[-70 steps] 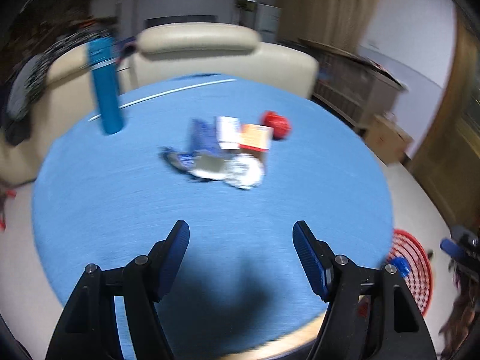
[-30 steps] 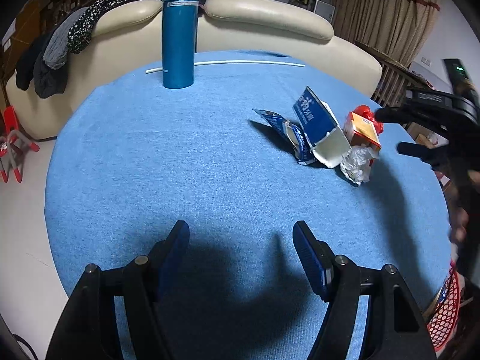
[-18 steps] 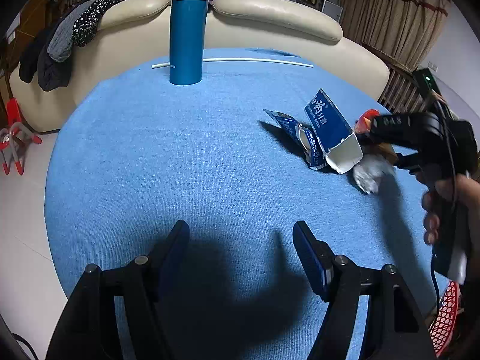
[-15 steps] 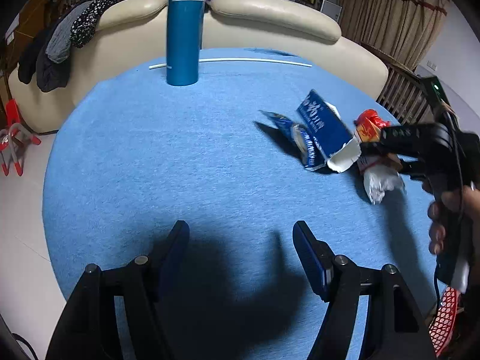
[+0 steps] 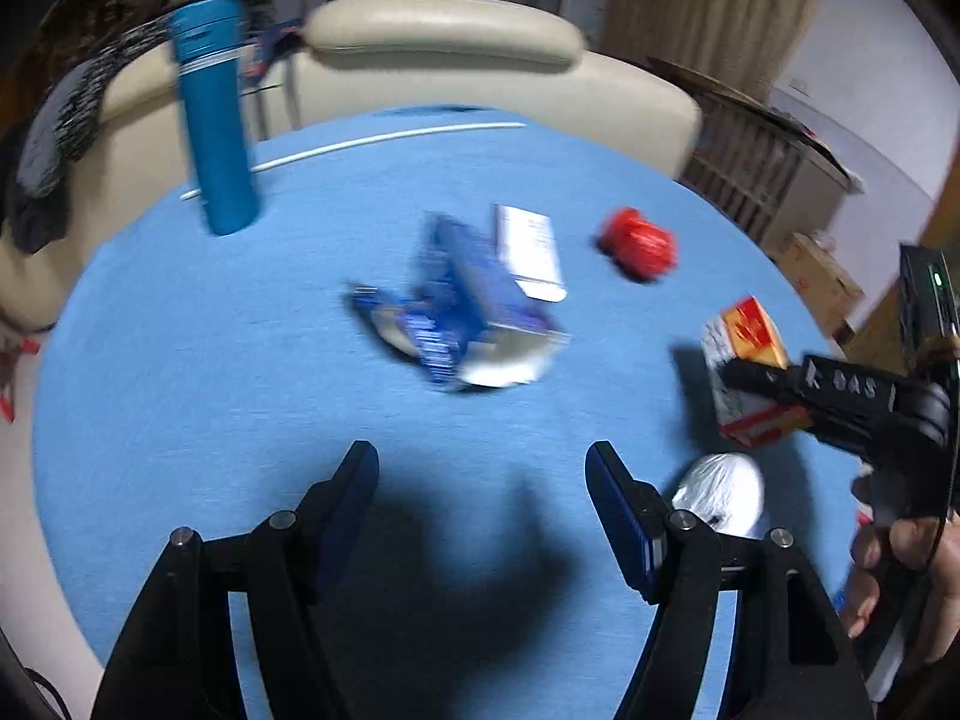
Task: Collect trash
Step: 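Move the right tool to the orange-and-white box and grasp it, then grasp the white crumpled tissue with the left tool while the right tool holds the orange box, then carry the tissue in the left tool while the right tool carries the orange box to the basket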
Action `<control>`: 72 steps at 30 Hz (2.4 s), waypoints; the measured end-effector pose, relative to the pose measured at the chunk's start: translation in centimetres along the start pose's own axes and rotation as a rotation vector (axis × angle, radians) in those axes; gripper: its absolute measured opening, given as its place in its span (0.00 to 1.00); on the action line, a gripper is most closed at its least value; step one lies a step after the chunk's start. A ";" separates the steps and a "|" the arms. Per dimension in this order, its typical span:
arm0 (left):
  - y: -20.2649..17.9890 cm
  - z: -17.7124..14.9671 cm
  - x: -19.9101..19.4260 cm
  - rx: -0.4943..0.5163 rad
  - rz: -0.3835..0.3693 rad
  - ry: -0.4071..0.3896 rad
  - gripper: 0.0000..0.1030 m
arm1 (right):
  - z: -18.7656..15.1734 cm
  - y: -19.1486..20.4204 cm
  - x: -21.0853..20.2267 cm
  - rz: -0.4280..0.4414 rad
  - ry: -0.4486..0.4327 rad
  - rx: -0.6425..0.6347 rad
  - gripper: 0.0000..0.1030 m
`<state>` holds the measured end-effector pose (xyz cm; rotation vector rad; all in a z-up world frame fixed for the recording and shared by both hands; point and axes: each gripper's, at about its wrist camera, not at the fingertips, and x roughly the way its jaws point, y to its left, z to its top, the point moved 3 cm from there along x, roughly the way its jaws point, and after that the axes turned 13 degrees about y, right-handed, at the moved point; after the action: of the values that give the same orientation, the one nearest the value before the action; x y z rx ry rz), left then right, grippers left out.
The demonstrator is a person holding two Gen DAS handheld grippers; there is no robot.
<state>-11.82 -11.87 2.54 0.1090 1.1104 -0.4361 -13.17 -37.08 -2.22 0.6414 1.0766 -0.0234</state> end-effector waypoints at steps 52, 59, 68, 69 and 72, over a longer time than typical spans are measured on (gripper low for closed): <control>1.0 -4.3 -6.0 -0.038 -0.018 -0.104 0.31 | -8.8 4.5 -6.2 0.105 -0.087 -0.082 0.46; 1.3 -4.8 -9.7 -0.038 -0.025 -0.187 0.31 | -10.4 7.2 -8.3 0.108 -0.121 -0.137 0.46; 0.7 -5.2 -13.5 -0.018 -0.015 -0.278 0.31 | -11.5 8.5 -10.7 0.123 -0.163 -0.165 0.46; 0.7 -5.2 -13.6 -0.016 -0.014 -0.283 0.31 | -11.5 8.5 -10.7 0.123 -0.162 -0.166 0.46; 0.5 -5.1 -13.4 -0.011 -0.016 -0.280 0.31 | -11.5 8.3 -10.5 0.123 -0.156 -0.163 0.46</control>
<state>-20.89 -6.03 11.98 0.0281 0.8388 -0.4448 -24.98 -27.52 6.79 0.5481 0.8772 0.1185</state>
